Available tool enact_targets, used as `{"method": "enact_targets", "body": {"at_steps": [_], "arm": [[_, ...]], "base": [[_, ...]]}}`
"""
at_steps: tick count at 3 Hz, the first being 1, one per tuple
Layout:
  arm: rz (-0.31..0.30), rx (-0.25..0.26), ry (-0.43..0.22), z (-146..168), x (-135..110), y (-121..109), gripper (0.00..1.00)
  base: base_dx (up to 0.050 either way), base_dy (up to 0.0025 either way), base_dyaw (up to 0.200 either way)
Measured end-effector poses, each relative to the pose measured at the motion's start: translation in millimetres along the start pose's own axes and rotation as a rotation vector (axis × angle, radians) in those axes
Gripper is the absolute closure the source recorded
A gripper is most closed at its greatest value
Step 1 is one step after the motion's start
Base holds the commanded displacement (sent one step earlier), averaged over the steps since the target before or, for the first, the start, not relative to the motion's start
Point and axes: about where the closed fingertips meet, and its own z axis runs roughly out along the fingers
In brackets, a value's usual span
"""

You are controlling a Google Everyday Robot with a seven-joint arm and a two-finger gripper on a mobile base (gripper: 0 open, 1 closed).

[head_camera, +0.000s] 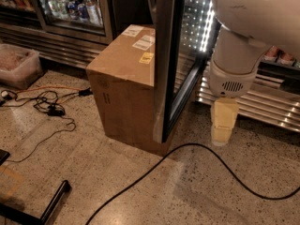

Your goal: Close left fridge door

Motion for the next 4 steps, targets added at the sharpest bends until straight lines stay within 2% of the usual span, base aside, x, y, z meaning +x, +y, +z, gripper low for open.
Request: {"method": "enact_targets", "body": {"at_steps": [1,2,4], "arm": [[-0.048,0.008,0.023,4,-17,11,0.00],[-0.049,0.008,0.024,4,-17,11,0.00],[-0.171,0.030,0.102,16,-68,28,0.00]], "base": [[0.000,0.00000,0.000],[0.000,0.00000,0.000],[0.000,0.00000,0.000]]}}
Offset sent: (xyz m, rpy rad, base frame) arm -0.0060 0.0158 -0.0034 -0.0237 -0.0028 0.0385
